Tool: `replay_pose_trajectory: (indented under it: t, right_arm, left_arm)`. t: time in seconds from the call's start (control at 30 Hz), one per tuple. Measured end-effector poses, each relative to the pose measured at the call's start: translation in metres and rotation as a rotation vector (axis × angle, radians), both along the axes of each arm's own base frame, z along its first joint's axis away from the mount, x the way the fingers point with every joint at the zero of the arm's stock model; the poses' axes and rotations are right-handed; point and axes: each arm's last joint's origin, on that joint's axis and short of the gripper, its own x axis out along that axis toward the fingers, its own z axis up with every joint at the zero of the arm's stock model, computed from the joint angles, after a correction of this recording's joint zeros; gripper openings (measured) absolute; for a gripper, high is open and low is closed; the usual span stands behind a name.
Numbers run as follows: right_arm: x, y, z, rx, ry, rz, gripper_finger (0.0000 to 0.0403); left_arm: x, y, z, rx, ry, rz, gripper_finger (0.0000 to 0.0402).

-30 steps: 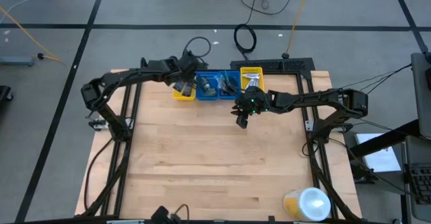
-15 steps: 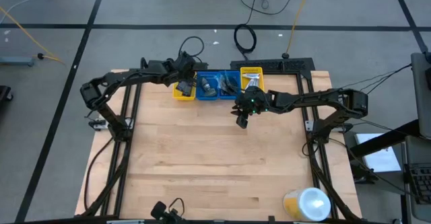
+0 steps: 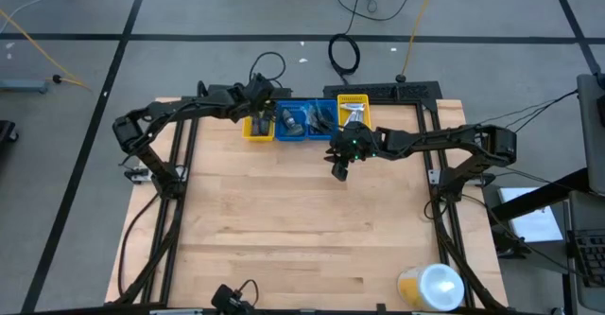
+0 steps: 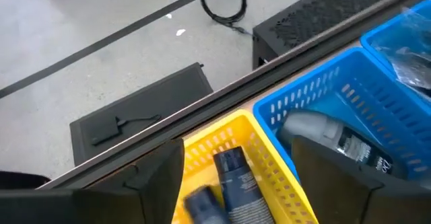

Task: Pick & Place Travel size toiletries
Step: Return to Home Position

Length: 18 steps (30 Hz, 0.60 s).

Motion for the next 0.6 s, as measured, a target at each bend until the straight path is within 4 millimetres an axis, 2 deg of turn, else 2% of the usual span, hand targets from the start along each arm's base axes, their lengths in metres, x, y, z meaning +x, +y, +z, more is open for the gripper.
replay_pose_trajectory:
  t: [0.13,0.3,0.43,0.5,0.6]
  right_arm:
    - [0.0,0.0,0.0,-0.006,0.001,0.005,0.0107]
    - [-0.001,0.0,0.004,-0.039,-0.009,0.022,0.0107]
    - [-0.007,0.001,0.018,-0.081,-0.05,-0.014,0.0107]
    - [-0.016,0.004,0.024,-0.093,-0.065,-0.003,0.0107]
    - [-0.035,0.01,0.033,-0.112,-0.121,-0.003,0.0107]
  left_arm:
    - [0.003,-0.006,-0.002,-0.042,0.013,-0.094,0.028]
    - [0.014,-0.027,-0.005,-0.122,0.017,-0.249,0.0276]
    - [0.017,-0.051,-0.005,-0.143,0.105,-0.301,0.0274]
    - [0.019,-0.066,0.001,-0.114,0.133,-0.321,0.0274]
    - [0.011,-0.093,0.01,-0.077,0.112,-0.382,0.0273]
